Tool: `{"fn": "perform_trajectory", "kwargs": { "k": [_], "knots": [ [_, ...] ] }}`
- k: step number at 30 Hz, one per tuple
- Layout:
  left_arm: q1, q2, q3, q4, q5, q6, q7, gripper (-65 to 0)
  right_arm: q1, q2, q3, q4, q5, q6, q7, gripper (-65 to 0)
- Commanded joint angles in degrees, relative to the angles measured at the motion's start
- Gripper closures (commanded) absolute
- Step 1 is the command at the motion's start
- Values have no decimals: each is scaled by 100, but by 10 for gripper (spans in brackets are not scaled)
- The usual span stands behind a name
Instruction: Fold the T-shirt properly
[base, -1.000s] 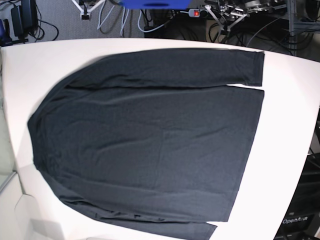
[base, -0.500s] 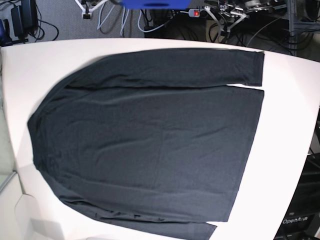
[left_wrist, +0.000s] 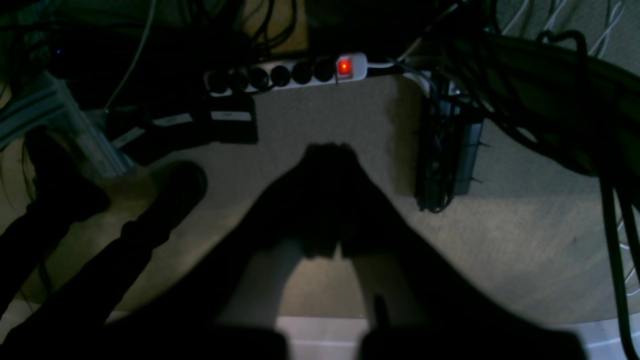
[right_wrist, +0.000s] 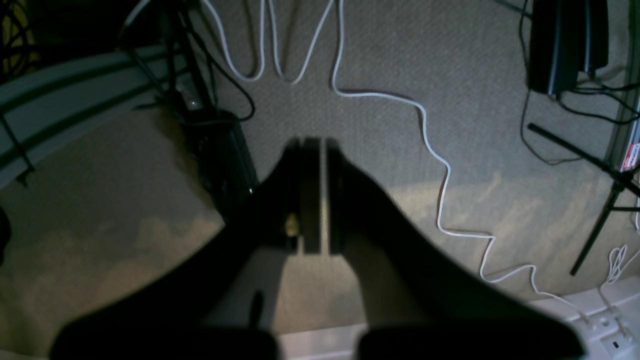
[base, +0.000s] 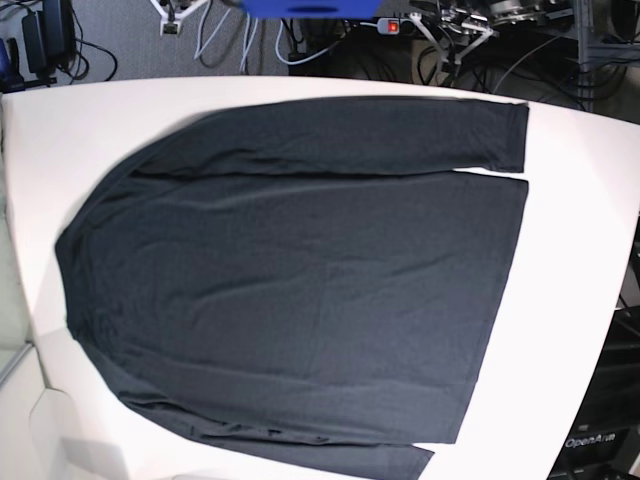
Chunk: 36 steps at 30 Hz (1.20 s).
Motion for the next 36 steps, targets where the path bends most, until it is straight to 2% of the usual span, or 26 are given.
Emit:
{"fn": "perform_trajectory", "kwargs": {
  "k": [1,21,23,26,32,36],
  "knots": [
    [7,-49,17,-3,3,-12,-47,0,-79,42,2,-5,35,-82,23,-4],
    [121,-23,184,-3,161,-12,-74,0,-106,42,11,-5,35,-82,50,-3],
    [121,-23,184,-3,161,-21,-91,0,-123,42,20,-5,43,-82,261,-3],
    [174,-23,184,-3,161,-21,-408,0,-290,33,99,-5,131,-91,568,-3],
    [350,-23,228,-3,205,-21,-636,0,-387,33,125,-5,184,-91,674,-3],
    [358,-23,228,-3,205,-21,-847,0,-484,33,134,-5,184,-91,964,-3]
  ]
}}
